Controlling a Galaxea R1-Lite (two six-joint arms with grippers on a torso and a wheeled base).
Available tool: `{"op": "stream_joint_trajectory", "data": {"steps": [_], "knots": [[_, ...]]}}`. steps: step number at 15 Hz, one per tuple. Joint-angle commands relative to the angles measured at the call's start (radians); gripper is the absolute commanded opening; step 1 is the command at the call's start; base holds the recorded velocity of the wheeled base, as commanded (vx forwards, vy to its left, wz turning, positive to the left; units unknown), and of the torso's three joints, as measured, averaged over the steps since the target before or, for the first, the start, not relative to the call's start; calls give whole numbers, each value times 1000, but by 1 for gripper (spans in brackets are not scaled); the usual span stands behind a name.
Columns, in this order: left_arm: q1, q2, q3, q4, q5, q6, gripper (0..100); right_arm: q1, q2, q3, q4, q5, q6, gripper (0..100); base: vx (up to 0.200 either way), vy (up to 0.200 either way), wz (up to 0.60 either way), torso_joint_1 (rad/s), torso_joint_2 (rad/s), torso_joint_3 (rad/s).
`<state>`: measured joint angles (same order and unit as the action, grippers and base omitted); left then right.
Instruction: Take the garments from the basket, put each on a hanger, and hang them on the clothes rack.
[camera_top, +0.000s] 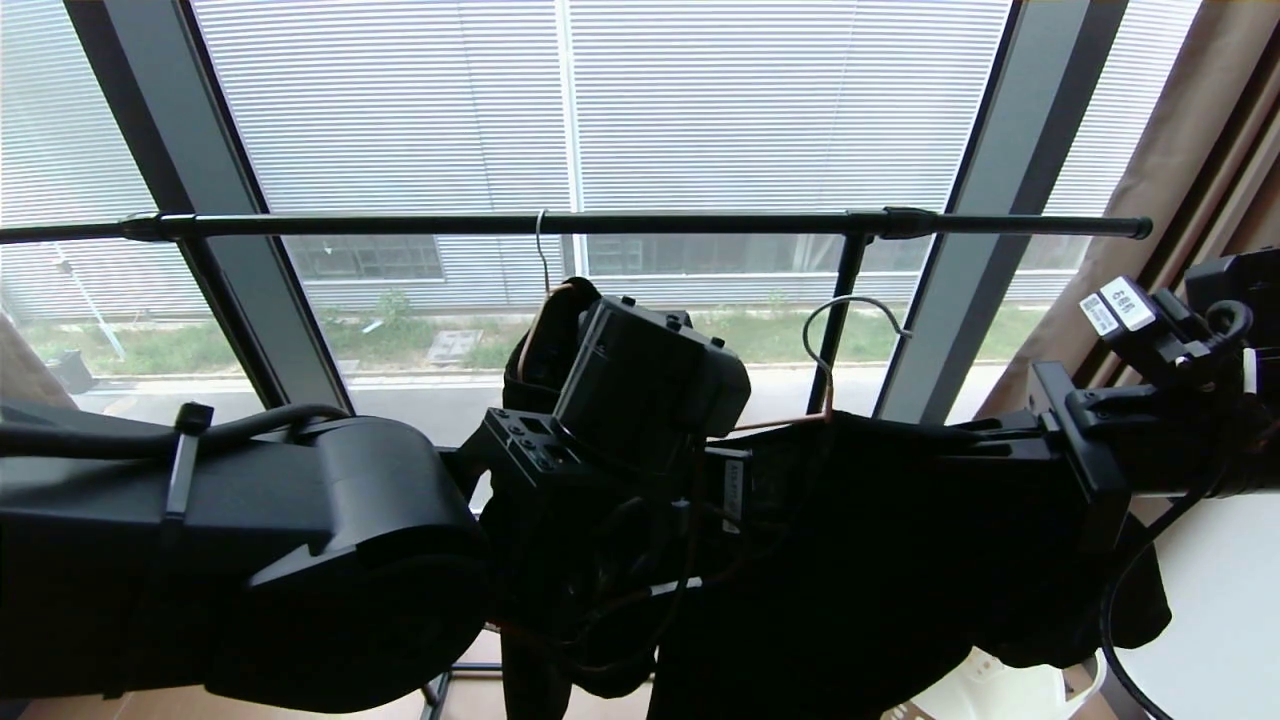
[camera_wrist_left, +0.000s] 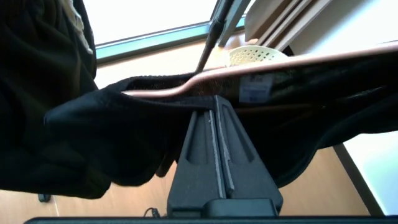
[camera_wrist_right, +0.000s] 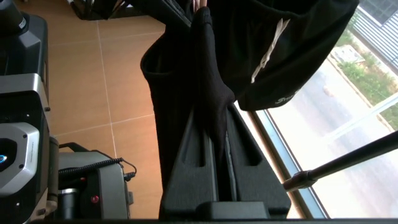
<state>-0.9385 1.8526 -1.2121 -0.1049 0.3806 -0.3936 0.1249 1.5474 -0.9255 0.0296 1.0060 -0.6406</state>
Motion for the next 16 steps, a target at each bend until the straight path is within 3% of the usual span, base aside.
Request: {"op": "stream_joint_trajectory", "data": {"steps": [1, 5, 13, 14, 16], "knots": [[-5, -1, -15, 1, 0, 10, 0, 12, 19, 2, 1, 0, -1, 0, 0, 0, 0, 0, 0, 0], [-26, -1, -61, 4, -57, 58, 0, 32, 34, -1, 0, 0, -1, 0, 0, 0, 0, 0, 0, 0], [-52, -3, -58, 4, -57, 101, 0, 32, 29, -1, -3, 43, -1, 0, 0, 0, 0, 0, 0, 0], [-52, -3, -53, 5, -57, 104, 100, 29, 26, -1, -13, 45, 1, 0, 0, 0, 0, 0, 0, 0], [-52, -19, -32, 5, -57, 127, 100, 21, 23, -1, -19, 65, 7, 0, 0, 0, 0, 0, 0, 0]]}}
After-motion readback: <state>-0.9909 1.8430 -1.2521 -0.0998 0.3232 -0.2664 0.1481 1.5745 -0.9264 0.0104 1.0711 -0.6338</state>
